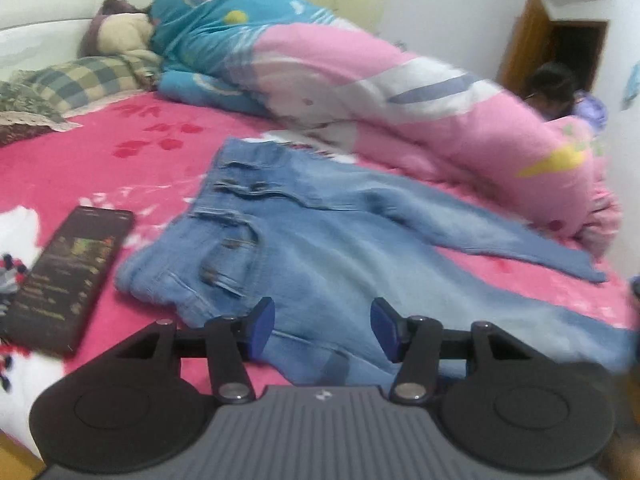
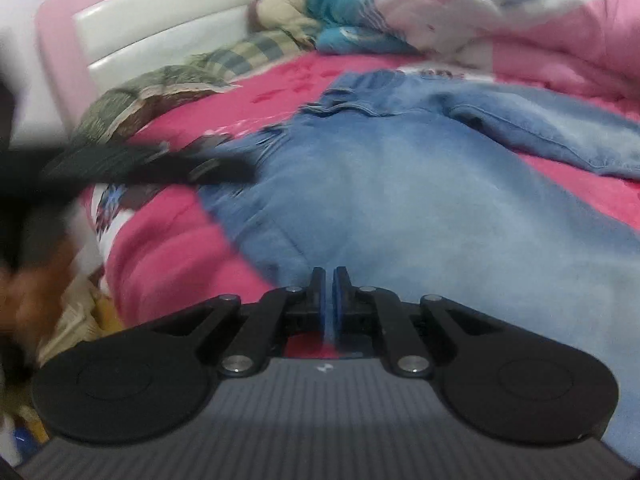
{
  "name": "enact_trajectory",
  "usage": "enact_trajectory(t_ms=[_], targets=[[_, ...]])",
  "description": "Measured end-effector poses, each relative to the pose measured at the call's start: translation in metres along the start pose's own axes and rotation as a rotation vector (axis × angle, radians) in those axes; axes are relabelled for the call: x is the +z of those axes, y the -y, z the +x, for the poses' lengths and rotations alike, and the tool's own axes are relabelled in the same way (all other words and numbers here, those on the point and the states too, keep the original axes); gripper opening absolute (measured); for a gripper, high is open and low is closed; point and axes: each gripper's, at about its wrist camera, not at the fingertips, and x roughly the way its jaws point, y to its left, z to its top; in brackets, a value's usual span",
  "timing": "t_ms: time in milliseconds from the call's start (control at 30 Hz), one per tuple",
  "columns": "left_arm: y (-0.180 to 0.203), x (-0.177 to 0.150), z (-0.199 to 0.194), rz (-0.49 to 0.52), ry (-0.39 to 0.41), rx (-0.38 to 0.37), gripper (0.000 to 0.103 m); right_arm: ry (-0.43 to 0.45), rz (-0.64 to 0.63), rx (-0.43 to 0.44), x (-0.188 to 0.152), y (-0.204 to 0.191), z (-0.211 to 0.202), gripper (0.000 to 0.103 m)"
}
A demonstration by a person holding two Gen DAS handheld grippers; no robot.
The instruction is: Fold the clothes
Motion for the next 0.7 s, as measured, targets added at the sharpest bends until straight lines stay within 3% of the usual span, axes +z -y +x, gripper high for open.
enact_trajectory(t_ms=[100, 200, 333, 433, 567, 633, 700], targets=[[-0.005, 0.006, 0.009, -0.005, -0.015, 0.041, 0.051, -0.009, 0.065, 0.055, 0.015, 0.013, -0.014, 0.005], [-0.022, 0.003, -0.001, -0.066, 0.002, -0.018, 0.051, 0.057, 0.042, -0.043, 0.039, 0.024, -0.013, 0.005], [-0.042, 0.003, -0.012, -0.149, 0.029, -0.073, 0.051, 0.051, 0.064, -0.071, 0.055, 0.031, 0.013, 0.006], [-0.056, 0.001, -0.023, -0.203, 0.040, -0.065, 0.053, -0.082, -0.023, 0.006, 0.047, 0.012, 0.038, 0.006], [-0.086, -0.011, -0.049, -0.305, 0.067, -0.041, 0.054, 0.010, -0.233, 0.032, 0.053, -0.022, 0.031, 0.006], [-0.097, -0.015, -0.060, -0.341, 0.089, -0.023, 0.055, 0.030, -0.301, 0.089, 0.063, -0.035, 0.042, 0.028], [-0.102, -0.016, -0.064, -0.354, 0.097, -0.012, 0.058, 0.043, -0.382, 0.118, 0.072, -0.053, 0.058, 0.033]])
